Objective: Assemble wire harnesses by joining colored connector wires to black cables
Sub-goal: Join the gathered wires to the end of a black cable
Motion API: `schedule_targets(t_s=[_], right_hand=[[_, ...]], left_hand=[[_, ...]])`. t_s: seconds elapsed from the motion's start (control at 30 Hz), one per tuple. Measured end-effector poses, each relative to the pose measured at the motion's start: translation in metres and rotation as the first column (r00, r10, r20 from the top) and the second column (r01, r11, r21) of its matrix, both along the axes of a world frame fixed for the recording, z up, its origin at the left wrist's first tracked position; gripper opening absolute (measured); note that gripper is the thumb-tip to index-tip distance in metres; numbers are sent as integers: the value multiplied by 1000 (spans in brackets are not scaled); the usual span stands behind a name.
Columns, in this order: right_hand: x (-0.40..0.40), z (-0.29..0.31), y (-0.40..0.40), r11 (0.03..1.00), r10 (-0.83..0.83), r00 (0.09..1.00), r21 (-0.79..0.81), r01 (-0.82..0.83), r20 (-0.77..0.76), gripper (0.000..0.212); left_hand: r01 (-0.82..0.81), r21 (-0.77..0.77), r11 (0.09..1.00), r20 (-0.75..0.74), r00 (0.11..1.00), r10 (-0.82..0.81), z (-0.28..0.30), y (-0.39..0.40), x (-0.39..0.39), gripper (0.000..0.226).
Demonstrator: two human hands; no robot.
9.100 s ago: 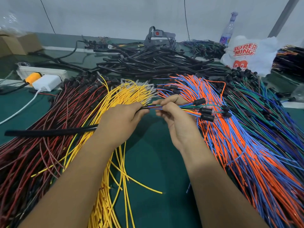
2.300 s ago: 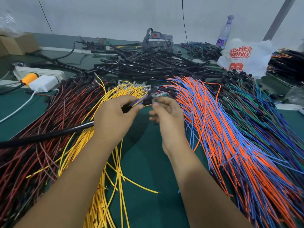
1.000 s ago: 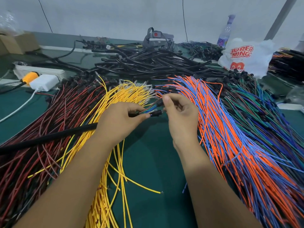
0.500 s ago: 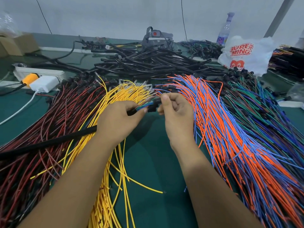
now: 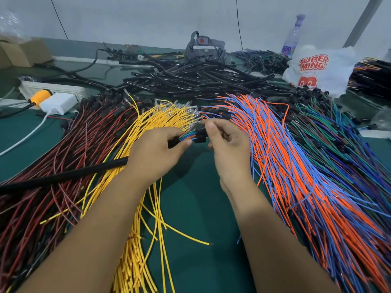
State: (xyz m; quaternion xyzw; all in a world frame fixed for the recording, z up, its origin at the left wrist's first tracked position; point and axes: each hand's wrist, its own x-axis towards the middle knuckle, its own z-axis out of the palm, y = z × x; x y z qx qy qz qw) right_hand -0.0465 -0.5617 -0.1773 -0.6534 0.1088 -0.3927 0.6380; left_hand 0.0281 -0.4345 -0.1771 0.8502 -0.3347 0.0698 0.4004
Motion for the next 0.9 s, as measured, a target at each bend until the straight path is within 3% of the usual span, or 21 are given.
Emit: schedule_targets(t_s=[0.23, 0.37, 0.43, 0.57, 0.7, 0.8, 0.9], right_hand=[[-2, 2, -1, 999, -51, 997, -15, 50, -56, 13], [0, 3, 4, 997, -36, 997, -70, 32, -63, 21], [2, 3, 5, 996, -38, 997, -84, 32, -72, 26], [2, -1, 4, 996, -52, 995, -73, 46, -83, 24], [2, -1, 5, 998, 16, 997, -54, -20, -76, 17], [0, 1, 4, 997, 33, 999, 63, -32, -12, 18], [-1, 2, 3, 996, -2, 1000, 84, 1, 7, 17]], left_hand=[[-1, 41, 999, 83, 997, -2, 0, 0, -2, 15], [-41, 133, 990, 190, 982, 15, 0, -1, -5, 14], [4, 90, 996, 123, 992, -15, -1, -2, -4, 10], [40, -140, 989, -50, 998, -47, 1, -1, -5, 19], [78, -181, 980, -86, 992, -95, 5, 1, -5, 10], [60, -204, 977, -111, 990, -84, 5, 2, -4, 30], [32, -241, 970, -162, 984, -72, 4, 3, -1, 41]])
